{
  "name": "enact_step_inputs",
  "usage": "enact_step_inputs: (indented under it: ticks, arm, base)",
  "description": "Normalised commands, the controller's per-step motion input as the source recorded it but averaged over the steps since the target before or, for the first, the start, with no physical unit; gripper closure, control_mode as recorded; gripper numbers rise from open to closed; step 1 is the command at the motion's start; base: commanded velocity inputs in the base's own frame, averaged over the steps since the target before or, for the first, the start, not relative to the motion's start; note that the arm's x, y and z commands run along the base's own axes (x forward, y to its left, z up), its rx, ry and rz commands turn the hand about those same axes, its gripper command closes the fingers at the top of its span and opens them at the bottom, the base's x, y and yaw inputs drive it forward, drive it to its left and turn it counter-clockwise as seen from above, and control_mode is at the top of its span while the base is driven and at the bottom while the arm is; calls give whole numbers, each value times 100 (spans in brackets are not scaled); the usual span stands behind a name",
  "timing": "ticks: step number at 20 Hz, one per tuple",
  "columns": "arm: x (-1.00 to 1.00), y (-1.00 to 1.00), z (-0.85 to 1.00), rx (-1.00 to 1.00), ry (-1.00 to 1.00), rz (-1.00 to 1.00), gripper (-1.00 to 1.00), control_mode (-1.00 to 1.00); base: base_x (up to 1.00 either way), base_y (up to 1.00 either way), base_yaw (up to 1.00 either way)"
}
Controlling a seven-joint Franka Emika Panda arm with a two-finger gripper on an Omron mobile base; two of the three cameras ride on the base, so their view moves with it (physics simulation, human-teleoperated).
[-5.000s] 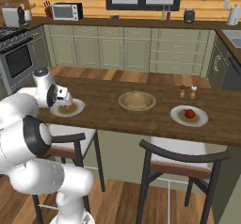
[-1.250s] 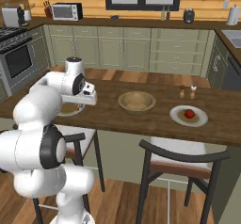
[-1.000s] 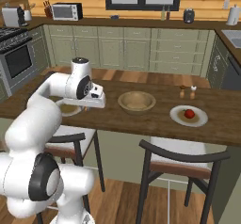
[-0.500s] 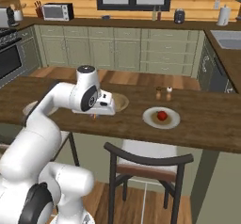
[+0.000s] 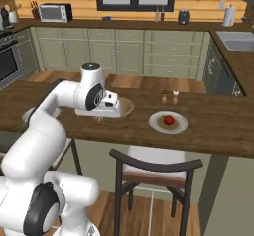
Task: Pick the chicken drumstick and bell pepper from their plates and place them in the bowl. Then put the bowl in the fridge.
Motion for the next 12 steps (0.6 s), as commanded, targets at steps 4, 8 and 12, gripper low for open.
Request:
enact_step_inputs:
  ticks: [4,8,12]
  arm:
    - [0,0,0,0,0,0,100,100]
    - [0,0,0,0,0,0,100,100]
    - [100,42,-1,0,2,-7,100,-100]
  base:
    - [100,47,-45]
    - [100,49,-32]
    - [0,0,0]
